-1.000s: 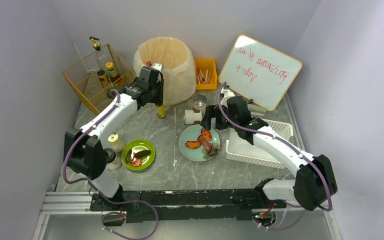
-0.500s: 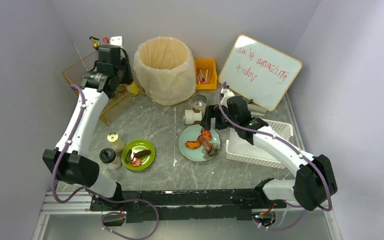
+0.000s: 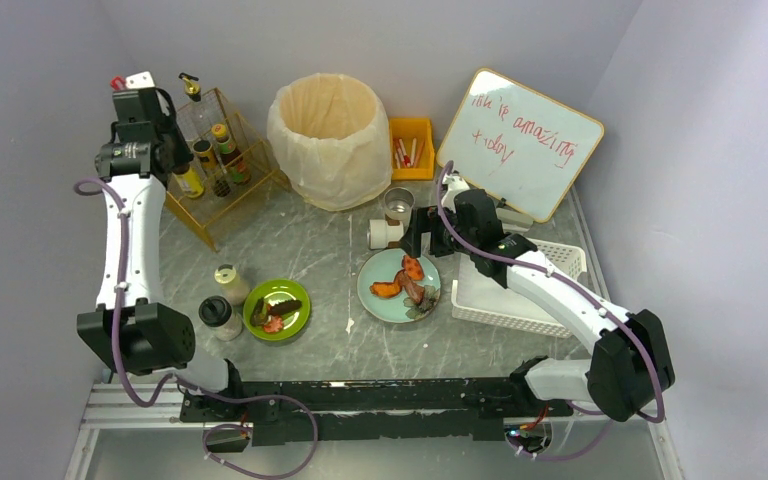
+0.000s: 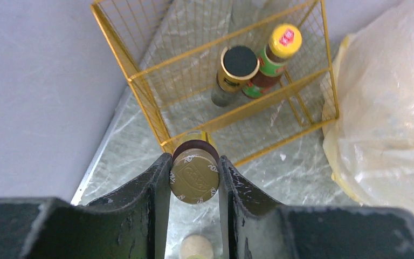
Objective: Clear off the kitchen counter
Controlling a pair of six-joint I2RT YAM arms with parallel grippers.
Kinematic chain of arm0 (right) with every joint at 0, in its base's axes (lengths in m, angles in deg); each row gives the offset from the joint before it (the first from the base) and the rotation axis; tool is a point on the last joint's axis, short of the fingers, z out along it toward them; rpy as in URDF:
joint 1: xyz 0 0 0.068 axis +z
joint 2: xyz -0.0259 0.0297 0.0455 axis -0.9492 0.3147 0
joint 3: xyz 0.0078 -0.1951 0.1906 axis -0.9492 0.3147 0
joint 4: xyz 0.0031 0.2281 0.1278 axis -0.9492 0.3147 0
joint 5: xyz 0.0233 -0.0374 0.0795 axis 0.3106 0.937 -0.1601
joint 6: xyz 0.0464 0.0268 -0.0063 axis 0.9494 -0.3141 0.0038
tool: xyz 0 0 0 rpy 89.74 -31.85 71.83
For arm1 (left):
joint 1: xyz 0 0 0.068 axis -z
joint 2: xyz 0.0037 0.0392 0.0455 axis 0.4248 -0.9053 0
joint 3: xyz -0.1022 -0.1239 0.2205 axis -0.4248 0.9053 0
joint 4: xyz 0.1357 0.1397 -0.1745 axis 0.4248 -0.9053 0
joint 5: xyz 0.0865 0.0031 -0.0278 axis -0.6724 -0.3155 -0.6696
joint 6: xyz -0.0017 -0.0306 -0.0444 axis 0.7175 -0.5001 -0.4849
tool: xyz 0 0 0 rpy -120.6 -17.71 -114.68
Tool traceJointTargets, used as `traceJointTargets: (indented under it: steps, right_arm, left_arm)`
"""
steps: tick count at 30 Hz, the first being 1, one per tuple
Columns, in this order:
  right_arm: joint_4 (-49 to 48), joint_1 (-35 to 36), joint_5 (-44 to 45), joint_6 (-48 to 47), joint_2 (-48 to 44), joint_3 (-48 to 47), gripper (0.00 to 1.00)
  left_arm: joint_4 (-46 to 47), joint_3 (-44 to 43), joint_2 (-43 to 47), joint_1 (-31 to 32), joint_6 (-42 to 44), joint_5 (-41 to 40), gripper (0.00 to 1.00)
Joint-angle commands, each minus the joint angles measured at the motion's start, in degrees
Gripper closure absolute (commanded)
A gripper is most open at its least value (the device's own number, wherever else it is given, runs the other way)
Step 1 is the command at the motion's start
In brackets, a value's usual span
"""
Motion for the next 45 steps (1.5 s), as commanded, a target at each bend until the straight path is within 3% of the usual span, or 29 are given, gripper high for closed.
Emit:
traceJointTargets:
  steps: [1,16,31,45]
  right_arm:
    - [-1.14,-0.29,-0.21,-0.19,-0.7,-1.83,0.07]
    - [-1.11,-0.26,0.75,-0.28,-0.61,-1.58,0.07]
    - [-1.14,-0.27,0.4,-0.28,-0.42,-1.7,0.07]
    - [-0.6,-0.26,1.01,-1.12,-0.9,-1.2,0.07]
  left_arm:
    - [4.94,-6.14,-0.51,-2.5,1.27,-0.03,0.95]
    - [10.26,-11.41,-9.25,-7.34,0.63,6.11,0.95]
    - [16.36,-5.58,-11.93,-7.39,2.94,5.9,0.95]
    - [19.88,-1.11,-14.72,-7.39,6.52,10.77,0.95]
